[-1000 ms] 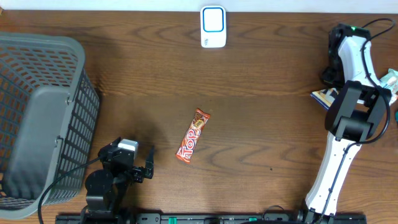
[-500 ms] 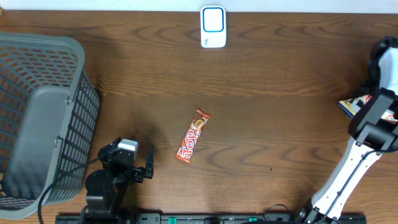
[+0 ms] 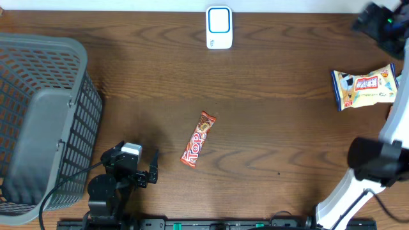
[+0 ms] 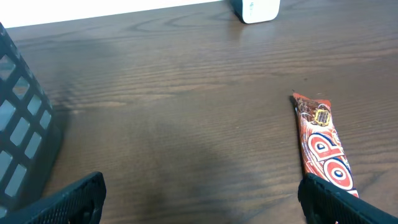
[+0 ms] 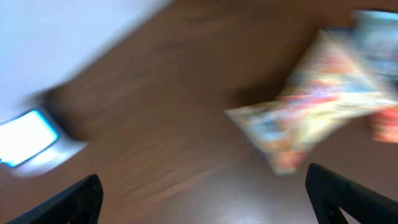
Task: Scan the item barcode
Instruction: 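Reach right gripper to the red Top chocolate bar and grasp it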
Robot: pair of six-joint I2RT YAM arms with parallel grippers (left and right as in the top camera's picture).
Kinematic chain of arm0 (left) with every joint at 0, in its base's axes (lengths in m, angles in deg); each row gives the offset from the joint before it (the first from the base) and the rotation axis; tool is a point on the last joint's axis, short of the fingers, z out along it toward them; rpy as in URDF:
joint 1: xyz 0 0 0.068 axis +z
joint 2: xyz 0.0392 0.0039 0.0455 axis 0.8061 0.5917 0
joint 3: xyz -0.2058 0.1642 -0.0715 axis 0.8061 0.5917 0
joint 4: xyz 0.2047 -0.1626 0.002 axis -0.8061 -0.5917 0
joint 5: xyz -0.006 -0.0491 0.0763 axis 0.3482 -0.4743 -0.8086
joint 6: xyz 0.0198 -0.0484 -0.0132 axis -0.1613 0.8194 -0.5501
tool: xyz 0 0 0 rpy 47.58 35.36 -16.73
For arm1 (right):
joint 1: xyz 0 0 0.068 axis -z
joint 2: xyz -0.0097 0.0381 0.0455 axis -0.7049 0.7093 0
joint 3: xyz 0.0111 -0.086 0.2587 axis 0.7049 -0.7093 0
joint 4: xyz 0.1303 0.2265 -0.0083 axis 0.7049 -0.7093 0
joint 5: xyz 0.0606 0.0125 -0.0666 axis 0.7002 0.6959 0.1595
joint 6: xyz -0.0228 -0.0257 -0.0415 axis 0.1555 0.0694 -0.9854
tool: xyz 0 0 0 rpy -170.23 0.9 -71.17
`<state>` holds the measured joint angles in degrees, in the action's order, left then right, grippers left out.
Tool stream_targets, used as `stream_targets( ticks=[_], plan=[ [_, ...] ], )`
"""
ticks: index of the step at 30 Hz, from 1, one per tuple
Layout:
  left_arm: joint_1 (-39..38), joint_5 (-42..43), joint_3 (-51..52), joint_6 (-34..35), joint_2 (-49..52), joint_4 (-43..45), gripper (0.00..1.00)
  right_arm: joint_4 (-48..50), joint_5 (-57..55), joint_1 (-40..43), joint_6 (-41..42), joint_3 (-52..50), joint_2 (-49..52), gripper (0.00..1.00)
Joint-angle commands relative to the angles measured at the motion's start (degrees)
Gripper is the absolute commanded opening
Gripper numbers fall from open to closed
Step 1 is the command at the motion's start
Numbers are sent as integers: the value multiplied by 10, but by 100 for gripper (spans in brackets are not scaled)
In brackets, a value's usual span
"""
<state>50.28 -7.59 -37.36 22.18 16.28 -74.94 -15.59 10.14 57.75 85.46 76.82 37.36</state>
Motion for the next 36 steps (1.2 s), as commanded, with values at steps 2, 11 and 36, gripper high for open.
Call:
stream_targets(
  ticks=[2,11,36],
  plan=[
    [-1,-2,7,-8,-3,-12,99,-17,217,-91,14,-10,7,99],
    [-1,-2,7,-8,-3,-12,98,28,192,-335,-23,-115,27,92],
    [-1,-2,7,-8,-3,-12,98,53,-28,-593,496,-254,201,69]
  ],
)
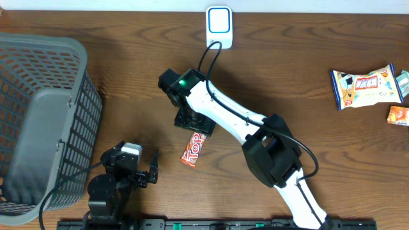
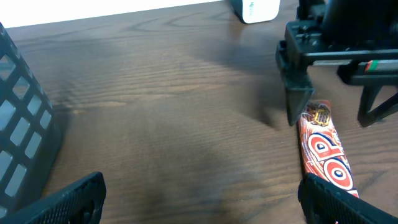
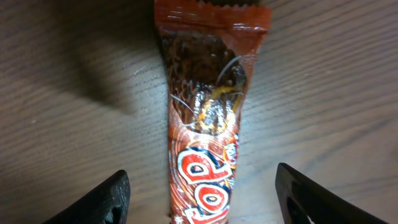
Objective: Scan the item barcode
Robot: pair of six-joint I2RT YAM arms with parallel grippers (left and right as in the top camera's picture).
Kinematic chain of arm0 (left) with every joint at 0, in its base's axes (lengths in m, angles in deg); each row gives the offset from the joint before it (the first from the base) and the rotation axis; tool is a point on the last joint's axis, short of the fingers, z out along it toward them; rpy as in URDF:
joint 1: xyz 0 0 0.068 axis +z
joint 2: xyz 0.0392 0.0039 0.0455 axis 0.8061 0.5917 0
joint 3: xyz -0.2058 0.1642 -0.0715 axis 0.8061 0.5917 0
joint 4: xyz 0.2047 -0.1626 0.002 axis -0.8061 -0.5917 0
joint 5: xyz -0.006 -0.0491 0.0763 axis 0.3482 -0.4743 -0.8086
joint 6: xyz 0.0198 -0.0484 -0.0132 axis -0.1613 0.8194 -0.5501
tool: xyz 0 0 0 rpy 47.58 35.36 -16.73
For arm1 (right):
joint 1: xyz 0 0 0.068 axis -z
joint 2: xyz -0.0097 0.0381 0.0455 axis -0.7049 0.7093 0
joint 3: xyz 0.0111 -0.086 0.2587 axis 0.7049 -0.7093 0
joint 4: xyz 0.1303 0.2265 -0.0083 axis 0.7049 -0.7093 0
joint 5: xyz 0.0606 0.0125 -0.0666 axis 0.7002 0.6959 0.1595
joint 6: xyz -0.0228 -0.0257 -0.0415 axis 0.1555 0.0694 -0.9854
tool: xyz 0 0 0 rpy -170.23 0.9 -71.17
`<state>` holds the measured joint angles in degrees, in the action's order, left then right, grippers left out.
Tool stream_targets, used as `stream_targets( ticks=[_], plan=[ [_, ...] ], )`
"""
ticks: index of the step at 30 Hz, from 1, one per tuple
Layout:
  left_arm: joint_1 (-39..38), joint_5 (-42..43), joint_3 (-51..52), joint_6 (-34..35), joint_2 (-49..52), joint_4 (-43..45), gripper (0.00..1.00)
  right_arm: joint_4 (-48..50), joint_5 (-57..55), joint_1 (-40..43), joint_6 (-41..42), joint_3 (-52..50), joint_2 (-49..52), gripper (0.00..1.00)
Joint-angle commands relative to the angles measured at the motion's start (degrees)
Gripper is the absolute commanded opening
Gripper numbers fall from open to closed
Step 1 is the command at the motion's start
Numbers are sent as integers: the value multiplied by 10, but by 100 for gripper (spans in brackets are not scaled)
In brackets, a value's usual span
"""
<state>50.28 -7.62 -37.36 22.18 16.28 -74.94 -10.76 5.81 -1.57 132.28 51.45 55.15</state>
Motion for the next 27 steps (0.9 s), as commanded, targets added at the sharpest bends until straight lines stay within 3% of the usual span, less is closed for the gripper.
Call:
stream_targets(
  ticks=[1,10,15,21,27],
  plan=[
    [-1,-2,7,-8,-3,-12,98,5,22,1,33,-1,27,68],
    [-1,-2,7,-8,-3,-12,98,32,55,-7,59,-1,43,61],
    [-1,-2,7,-8,-3,-12,98,9,63,-7,78,-1,86,41],
    [-1,-2,7,-8,-3,-12,98,-33,81,-8,76,-1,128,2],
    [-1,-2,7,-8,-3,-12,98,-112,211,37,21,9,93,2]
  ],
)
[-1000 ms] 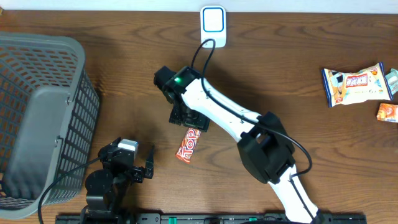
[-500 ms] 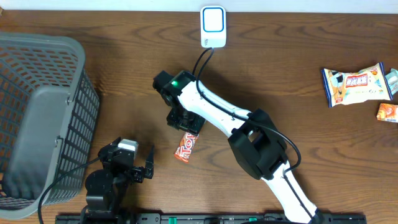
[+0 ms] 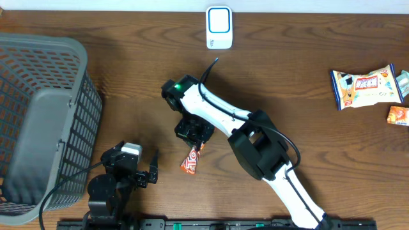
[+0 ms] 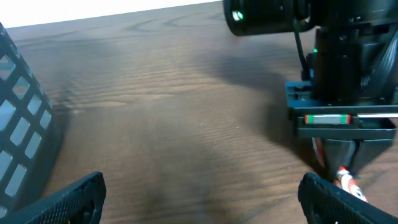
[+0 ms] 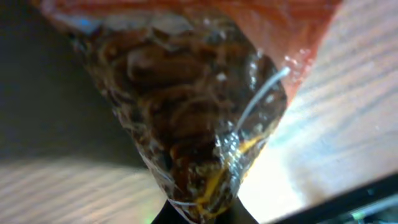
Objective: Scan the item barcode
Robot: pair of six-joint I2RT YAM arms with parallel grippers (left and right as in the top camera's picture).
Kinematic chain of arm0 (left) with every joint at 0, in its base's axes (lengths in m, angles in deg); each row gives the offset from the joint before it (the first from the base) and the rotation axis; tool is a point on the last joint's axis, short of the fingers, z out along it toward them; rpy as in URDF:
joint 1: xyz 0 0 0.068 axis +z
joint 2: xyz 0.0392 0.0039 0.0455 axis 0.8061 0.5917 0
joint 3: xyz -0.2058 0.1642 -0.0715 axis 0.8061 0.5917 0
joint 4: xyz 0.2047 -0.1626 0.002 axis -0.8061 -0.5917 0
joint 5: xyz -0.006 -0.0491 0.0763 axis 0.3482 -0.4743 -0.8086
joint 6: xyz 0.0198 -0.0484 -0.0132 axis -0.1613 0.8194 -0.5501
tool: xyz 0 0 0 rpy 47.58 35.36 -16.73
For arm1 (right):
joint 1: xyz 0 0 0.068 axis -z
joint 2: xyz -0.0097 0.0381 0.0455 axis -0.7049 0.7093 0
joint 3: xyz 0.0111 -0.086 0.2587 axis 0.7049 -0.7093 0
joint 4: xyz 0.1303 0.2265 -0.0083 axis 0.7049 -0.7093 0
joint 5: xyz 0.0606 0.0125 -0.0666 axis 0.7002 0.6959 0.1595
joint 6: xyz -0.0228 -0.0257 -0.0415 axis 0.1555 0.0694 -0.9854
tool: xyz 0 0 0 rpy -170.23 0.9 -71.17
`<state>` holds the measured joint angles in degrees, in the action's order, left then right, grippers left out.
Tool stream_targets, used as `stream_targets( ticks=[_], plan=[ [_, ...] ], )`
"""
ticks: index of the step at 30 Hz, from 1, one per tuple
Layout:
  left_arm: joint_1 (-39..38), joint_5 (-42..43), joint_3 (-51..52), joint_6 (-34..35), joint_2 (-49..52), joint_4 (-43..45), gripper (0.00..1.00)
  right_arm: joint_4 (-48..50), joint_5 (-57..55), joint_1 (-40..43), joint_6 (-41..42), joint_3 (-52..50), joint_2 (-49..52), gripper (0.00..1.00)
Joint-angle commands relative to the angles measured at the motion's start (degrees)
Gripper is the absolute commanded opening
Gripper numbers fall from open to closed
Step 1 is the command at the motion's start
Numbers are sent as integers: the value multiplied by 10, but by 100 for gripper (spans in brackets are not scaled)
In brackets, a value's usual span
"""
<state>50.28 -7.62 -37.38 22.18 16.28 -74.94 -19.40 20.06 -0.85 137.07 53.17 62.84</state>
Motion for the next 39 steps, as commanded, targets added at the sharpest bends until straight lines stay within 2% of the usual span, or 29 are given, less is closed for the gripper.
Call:
stream_targets(
  ticks=[1,4,7,8,16,18,19,21,22,23,33,36,39],
  plan=[
    [-1,-2,7,-8,-3,-12,99,-53,103,45,-34,-8,6,2],
    [-1,-2,7,-8,-3,-12,98,-129,224,90,-90,-9,-14,2],
    [-1,-2,7,-8,-3,-12,98,-130,357,130,-256,-10,-25,1],
    [-1,-2,7,-8,-3,-12,98,-130,390,140,-285,-10,-27,2],
    [-1,-2,7,-8,-3,-12,98,-130,529,189,-318,-10,-27,2],
    [-1,-2,7,-8,-3,-12,98,-130,558,195,-387,-10,-27,2],
    [-1,-2,7,-8,-3,-12,98,-130,582,197,-447,-10,-27,1],
    [-1,-2,7,-8,-3,-12,98,-129,657,199,-585,-10,-27,1],
    [-1,-2,7,-8,-3,-12,98,-130,713,201,-685,-10,-28,1],
    [-1,-2,7,-8,-3,-12,98,-129,729,203,-750,-9,-31,1],
    [-1,-2,7,-8,-3,-12,99,-130,729,233,-1157,-9,-38,1],
    [-1,-2,7,-8,-3,-12,98,-129,729,229,-1224,-9,-38,1],
    [-1,-2,7,-8,-3,-12,98,-129,729,223,-1238,-9,-38,1]
  ],
)
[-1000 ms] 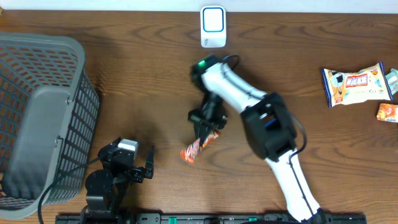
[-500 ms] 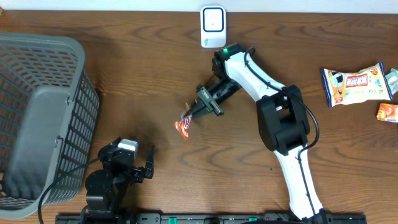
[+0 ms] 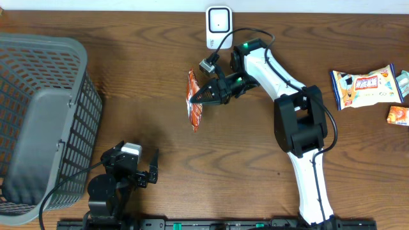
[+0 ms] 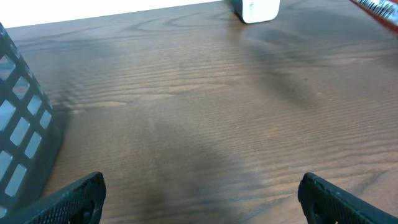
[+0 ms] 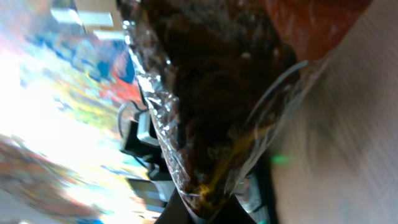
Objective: Scan the item barcode
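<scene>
A red-orange snack bar wrapper hangs in the air over the table's back middle, held at one end by my right gripper, which is shut on it. In the right wrist view the wrapper fills the frame, pinched at the bottom. The white scanner with a blue-framed window stands at the table's far edge, just up and right of the bar; its base shows in the left wrist view. My left gripper rests open near the front left, its dark fingers wide apart over bare wood.
A grey mesh basket takes up the left side; its wall shows in the left wrist view. A yellow snack bag and a small orange packet lie at the right edge.
My right gripper, still shut on the snack bar, has moved from the table's middle up toward the scanner, and the bar now hangs clear of the wood. The left arm is unchanged.
The bar lay flat mid-table while my right arm was off at the far right by the yellow bag. Then my right gripper stood open over the bar's top end. Then it was shut on that end, the bar tilting up, and now it holds the bar near the scanner.
</scene>
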Robot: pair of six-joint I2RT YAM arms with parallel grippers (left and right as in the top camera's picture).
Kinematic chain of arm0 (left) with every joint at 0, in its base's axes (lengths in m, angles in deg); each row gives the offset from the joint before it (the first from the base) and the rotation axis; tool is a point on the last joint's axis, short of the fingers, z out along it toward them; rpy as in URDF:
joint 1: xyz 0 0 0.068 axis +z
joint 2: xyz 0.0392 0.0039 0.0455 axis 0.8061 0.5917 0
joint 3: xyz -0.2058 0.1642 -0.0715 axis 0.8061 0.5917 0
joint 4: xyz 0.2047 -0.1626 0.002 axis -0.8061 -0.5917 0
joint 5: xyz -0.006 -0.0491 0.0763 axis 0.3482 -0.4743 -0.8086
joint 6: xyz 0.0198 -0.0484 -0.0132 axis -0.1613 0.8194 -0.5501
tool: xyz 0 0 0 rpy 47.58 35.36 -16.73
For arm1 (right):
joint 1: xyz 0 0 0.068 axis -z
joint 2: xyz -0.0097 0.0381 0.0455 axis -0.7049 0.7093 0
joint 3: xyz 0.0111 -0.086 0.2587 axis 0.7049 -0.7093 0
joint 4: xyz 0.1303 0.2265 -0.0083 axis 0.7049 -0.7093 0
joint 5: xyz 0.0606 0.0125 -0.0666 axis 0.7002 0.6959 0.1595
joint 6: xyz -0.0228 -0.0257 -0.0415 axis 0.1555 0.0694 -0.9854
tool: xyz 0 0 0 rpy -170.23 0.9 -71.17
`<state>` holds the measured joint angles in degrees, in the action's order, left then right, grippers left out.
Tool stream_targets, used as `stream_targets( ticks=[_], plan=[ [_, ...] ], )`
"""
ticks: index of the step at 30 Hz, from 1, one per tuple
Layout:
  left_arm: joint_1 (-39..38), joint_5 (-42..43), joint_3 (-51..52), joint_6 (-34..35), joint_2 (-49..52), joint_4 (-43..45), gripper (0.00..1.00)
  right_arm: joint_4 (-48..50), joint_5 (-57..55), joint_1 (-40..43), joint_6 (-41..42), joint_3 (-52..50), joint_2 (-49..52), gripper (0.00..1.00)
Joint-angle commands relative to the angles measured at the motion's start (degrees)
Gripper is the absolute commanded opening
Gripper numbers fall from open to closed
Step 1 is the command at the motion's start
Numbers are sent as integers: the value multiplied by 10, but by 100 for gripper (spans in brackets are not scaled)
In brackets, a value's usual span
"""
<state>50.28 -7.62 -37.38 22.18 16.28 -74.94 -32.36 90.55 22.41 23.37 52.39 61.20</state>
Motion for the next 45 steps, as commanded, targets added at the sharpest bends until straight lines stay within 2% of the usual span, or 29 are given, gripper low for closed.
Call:
stream_targets(
  ticks=[1,6,9,12,16,17,18,19,20,22,24,31,35,40,45],
  plan=[
    [-1,-2,7,-8,-3,-12,98,0,23,-12,-111,-2,-22,1],
    [-1,-2,7,-8,-3,-12,98,5,-39,-20,-116,-2,-22,2],
    [-1,-2,7,-8,-3,-12,98,13,-183,-21,-106,-2,-22,1],
    [-1,-2,7,-8,-3,-12,98,9,-301,-21,-55,-4,-22,1],
    [-1,-2,7,-8,-3,-12,99,31,-440,-21,5,-4,-22,14],
    [-1,-2,7,-8,-3,-12,98,44,-459,-21,27,-4,-22,22],
    [-1,-2,7,-8,-3,-12,98,63,-481,-21,57,-4,-22,40],
    [-1,-2,7,-8,-3,-12,98,82,-501,-21,89,-3,-22,72],
    [-1,-2,7,-8,-3,-12,98,101,-520,-21,120,-3,-22,81],
    [-1,-2,7,-8,-3,-12,98,128,-560,-21,183,0,-22,91],
    [-1,-2,7,-8,-3,-12,99,131,-582,-21,210,11,-22,99],
    [-1,-2,7,-8,-3,-12,99,79,-570,-43,224,102,-38,99],
    [-1,-2,7,-8,-3,-12,98,46,-596,-67,233,142,-83,99],
    [-1,-2,7,-8,-3,-12,98,8,-717,-88,320,145,-197,99],
    [-1,-2,7,-8,-3,-12,98,4,-937,-125,487,126,-301,99]
  ],
)
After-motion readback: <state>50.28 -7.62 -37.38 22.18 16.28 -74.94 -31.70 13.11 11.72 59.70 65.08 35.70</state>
